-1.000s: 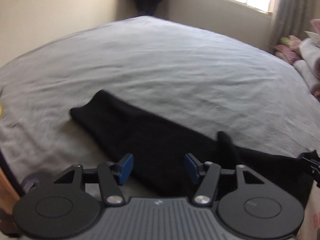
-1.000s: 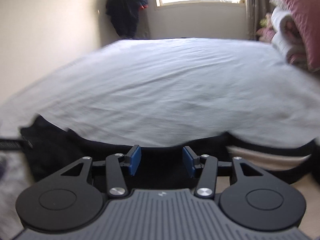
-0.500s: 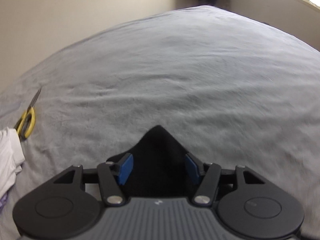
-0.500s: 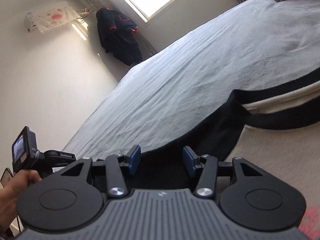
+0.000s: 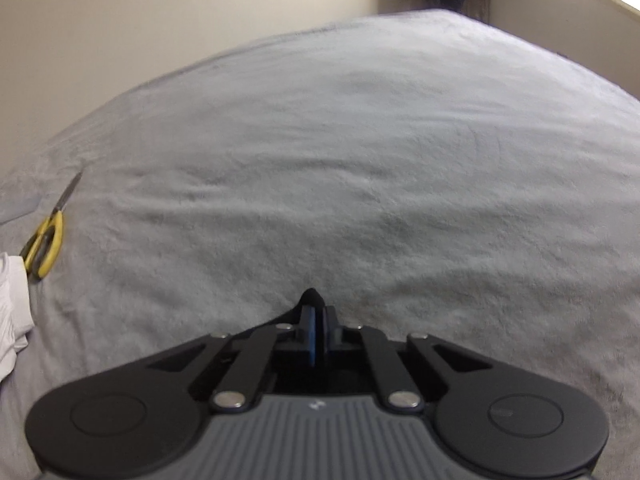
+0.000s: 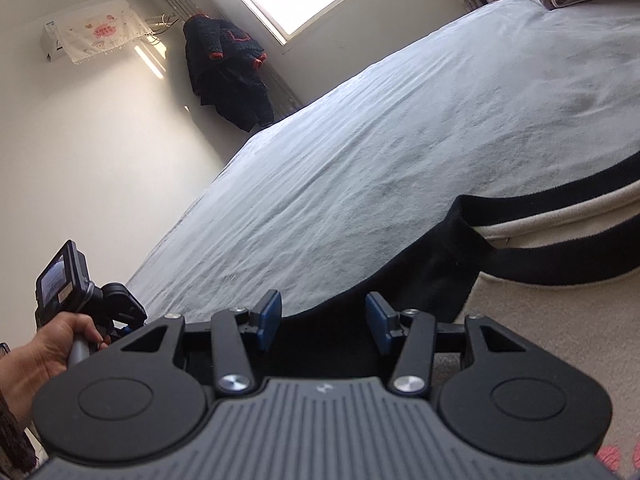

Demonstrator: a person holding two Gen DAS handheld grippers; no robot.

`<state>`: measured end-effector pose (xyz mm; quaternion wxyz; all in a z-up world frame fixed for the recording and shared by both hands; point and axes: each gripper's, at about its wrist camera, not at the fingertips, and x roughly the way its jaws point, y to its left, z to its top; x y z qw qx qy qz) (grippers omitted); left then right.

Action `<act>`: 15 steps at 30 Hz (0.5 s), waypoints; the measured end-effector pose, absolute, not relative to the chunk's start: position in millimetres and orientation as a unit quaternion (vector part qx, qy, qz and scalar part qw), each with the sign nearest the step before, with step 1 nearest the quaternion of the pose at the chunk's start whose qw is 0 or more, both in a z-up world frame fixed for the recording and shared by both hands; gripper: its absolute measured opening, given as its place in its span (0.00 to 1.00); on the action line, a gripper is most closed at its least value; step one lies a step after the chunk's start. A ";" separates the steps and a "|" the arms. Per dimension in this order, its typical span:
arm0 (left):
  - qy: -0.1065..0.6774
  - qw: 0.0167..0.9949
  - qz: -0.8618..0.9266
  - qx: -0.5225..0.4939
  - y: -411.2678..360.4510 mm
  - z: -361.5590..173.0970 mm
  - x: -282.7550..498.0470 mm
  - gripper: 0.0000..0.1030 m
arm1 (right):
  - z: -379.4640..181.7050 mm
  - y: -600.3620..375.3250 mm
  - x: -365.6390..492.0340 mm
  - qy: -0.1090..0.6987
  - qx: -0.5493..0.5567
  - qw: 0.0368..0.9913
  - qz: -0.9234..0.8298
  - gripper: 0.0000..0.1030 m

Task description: Fold clothes

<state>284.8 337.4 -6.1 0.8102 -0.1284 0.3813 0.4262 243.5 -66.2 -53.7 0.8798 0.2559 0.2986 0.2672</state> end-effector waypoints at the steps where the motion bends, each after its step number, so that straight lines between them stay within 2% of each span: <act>1: 0.366 0.814 0.433 -0.127 337.1 -2.0 281.2 0.03 | -54.1 -66.8 243.9 0.298 0.258 0.880 0.266 0.50; 6: 0.282 0.832 0.473 -0.068 341.0 30.0 276.6 0.03 | -54.8 -66.3 243.0 0.297 0.260 0.880 0.264 0.50; 13: 0.307 0.814 0.488 -0.070 364.8 22.4 288.8 0.05 | -54.8 -64.3 242.6 0.296 0.253 0.882 0.266 0.50; 15: 0.327 0.813 0.475 -0.078 364.0 12.6 291.4 0.15 | -54.8 -63.7 243.5 0.296 0.251 0.882 0.266 0.50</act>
